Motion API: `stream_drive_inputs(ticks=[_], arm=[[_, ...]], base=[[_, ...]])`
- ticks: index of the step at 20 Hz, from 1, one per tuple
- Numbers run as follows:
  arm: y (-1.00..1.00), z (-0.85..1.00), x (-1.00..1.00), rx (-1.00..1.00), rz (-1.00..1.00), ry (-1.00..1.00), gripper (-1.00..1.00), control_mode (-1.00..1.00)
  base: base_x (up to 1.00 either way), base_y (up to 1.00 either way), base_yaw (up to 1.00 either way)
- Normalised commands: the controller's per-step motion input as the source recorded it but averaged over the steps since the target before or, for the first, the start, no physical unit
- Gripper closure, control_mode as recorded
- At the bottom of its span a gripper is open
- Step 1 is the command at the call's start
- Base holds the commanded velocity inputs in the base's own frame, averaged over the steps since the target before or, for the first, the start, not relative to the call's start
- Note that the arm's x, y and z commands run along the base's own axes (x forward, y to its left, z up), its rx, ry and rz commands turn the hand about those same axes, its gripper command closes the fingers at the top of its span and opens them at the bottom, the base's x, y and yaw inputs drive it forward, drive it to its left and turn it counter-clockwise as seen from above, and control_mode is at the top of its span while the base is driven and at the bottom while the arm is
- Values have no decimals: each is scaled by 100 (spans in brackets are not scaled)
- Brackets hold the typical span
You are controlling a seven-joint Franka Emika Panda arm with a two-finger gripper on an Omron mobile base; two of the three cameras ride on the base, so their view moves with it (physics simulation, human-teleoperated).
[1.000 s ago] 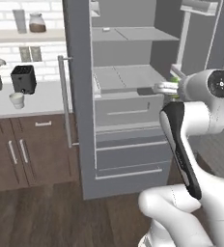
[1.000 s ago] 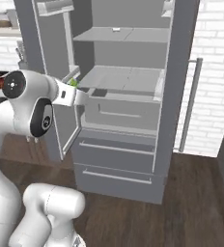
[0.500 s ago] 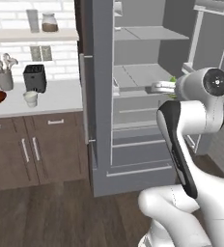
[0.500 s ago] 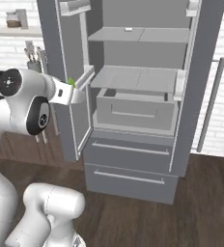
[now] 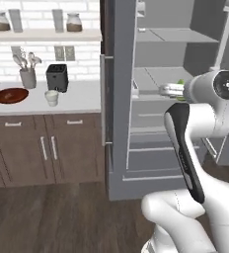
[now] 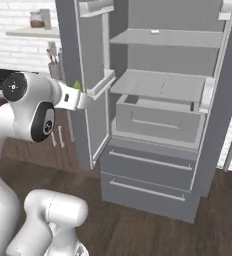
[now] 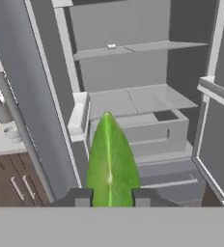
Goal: Grab a lemon wedge from the fridge and one ice cube from the ice bowl, and put them in the glass of lemonade.
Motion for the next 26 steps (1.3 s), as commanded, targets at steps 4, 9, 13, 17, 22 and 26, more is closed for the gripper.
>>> stream_drive_inputs(ticks=[4,9,13,17,22,26], arm=[[0,0,0,0,0,0,100,100],[0,0,0,0,0,0,100,100],[0,0,0,0,0,0,100,100],[0,0,0,0,0,0,100,100],[0,0,0,0,0,0,100,100],[0,0,0,0,0,0,100,100]], base=[[14,100,59],[24,100,59],[29,100,62],[40,92,64],[66,64,67],[100,7,47]])
